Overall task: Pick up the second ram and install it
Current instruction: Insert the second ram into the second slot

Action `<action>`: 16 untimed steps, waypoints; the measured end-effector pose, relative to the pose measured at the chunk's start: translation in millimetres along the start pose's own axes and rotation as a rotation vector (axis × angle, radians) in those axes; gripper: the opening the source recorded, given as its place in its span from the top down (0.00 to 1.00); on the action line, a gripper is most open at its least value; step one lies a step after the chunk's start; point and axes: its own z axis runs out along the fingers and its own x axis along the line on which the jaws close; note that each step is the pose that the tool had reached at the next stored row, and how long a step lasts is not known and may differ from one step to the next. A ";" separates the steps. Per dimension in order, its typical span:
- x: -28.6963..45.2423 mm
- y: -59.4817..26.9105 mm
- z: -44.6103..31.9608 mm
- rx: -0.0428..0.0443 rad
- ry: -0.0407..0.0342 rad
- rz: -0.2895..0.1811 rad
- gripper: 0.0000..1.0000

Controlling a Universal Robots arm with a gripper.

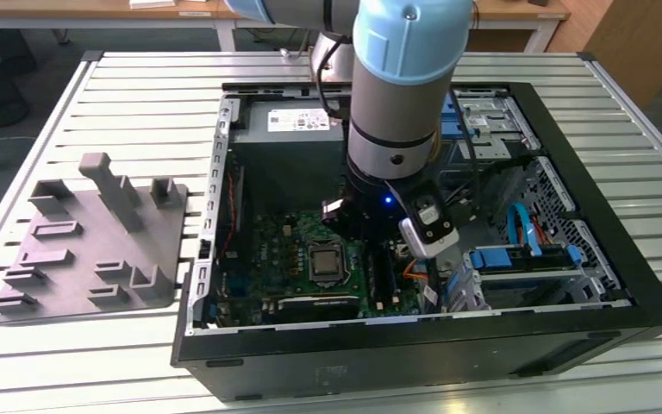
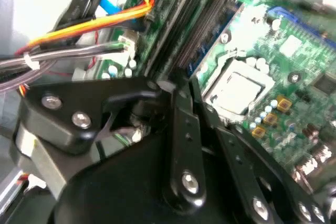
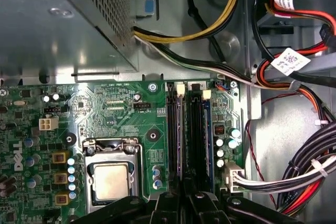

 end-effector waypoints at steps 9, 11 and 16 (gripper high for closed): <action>-0.2 -1.4 -2.5 0.0000 0.0000 0.000 0.86; -0.3 -1.3 -3.1 -0.0006 -0.0001 0.000 0.86; -2.9 -1.2 -3.1 -0.0003 0.0008 0.000 0.86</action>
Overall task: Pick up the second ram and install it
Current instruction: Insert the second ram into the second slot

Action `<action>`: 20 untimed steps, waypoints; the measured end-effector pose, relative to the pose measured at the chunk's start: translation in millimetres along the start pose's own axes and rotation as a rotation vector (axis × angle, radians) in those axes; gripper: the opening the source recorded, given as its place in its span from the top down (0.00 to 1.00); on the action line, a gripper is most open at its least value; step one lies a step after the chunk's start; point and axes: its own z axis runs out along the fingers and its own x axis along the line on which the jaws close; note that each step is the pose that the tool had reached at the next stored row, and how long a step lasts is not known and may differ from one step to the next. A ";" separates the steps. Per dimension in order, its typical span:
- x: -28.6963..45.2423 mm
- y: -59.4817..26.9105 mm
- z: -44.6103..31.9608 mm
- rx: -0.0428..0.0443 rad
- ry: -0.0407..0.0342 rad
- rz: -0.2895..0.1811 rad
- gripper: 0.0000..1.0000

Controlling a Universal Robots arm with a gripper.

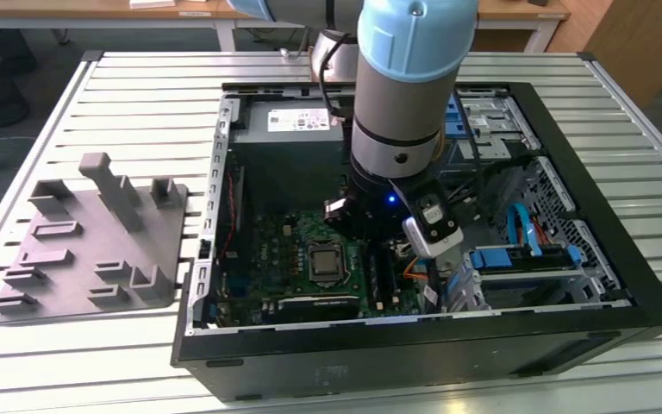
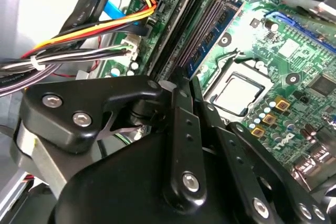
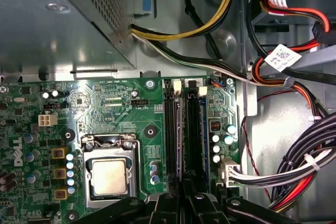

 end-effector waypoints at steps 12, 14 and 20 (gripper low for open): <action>0.1 2.7 3.1 0.0003 0.0014 -0.001 0.86; 0.2 2.7 3.2 0.0001 0.0014 -0.008 0.86; 0.2 1.9 3.4 -0.0005 0.0014 -0.019 0.86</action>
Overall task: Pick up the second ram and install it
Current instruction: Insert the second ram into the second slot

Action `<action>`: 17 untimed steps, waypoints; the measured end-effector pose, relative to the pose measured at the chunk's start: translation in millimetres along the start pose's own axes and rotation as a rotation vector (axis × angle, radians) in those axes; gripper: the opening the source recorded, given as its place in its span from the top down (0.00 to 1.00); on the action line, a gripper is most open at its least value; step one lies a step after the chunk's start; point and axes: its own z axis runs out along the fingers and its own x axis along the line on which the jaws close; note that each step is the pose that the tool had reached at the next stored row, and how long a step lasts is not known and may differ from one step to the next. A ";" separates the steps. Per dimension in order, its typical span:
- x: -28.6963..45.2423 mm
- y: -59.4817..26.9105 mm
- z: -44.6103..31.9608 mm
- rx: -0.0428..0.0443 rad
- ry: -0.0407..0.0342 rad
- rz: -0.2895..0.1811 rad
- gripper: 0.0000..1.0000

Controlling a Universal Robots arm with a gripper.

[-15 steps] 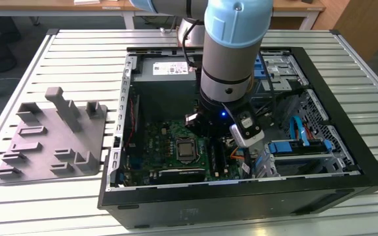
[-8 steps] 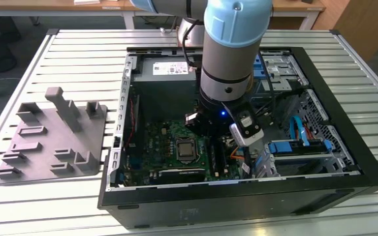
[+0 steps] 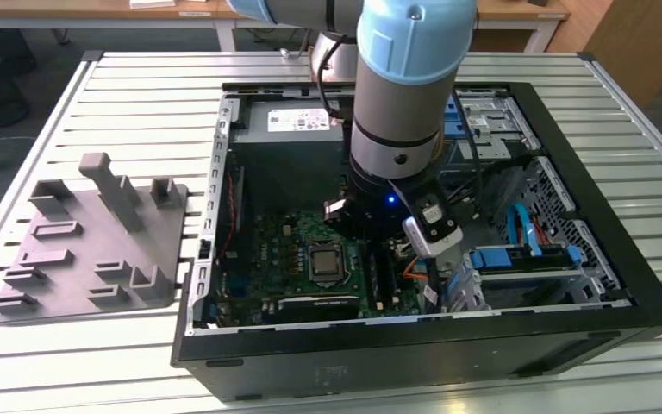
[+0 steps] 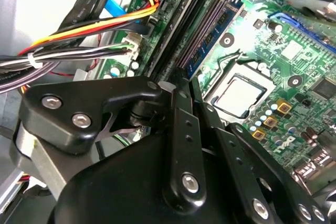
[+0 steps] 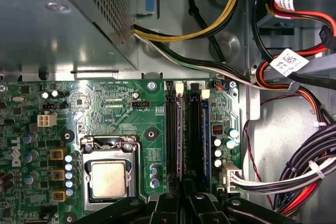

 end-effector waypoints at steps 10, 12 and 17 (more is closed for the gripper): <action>-0.3 -0.2 2.6 0.0005 0.0006 0.000 0.86; -0.3 -0.1 2.9 0.0001 0.0006 0.000 0.86; -0.3 1.1 3.1 -0.0001 0.0004 0.000 0.86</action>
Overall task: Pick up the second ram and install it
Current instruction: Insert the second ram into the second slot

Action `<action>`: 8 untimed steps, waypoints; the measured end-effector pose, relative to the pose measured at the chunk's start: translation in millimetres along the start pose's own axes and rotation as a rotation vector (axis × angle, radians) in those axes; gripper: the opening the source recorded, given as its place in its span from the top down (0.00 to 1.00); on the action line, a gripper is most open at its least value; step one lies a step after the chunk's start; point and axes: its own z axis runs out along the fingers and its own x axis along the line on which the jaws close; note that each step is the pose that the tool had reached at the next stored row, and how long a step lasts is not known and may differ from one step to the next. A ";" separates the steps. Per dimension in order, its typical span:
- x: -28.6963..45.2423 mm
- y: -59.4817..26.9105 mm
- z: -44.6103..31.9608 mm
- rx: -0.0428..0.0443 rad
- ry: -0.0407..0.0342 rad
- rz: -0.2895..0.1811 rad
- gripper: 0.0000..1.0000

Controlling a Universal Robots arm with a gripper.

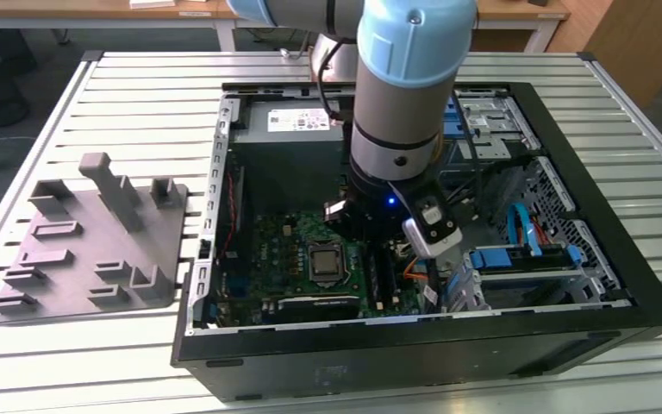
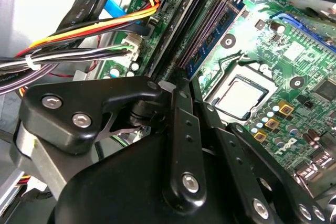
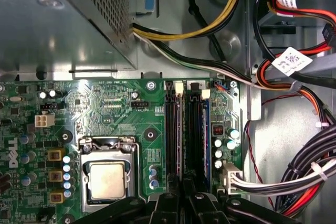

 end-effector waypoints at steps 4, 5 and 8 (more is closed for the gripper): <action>0.2 2.7 -0.1 0.0004 0.0001 0.000 0.86; 0.1 3.1 -0.1 0.0003 0.0001 0.000 0.86; 0.2 3.1 0.0 0.0002 0.0001 0.000 0.86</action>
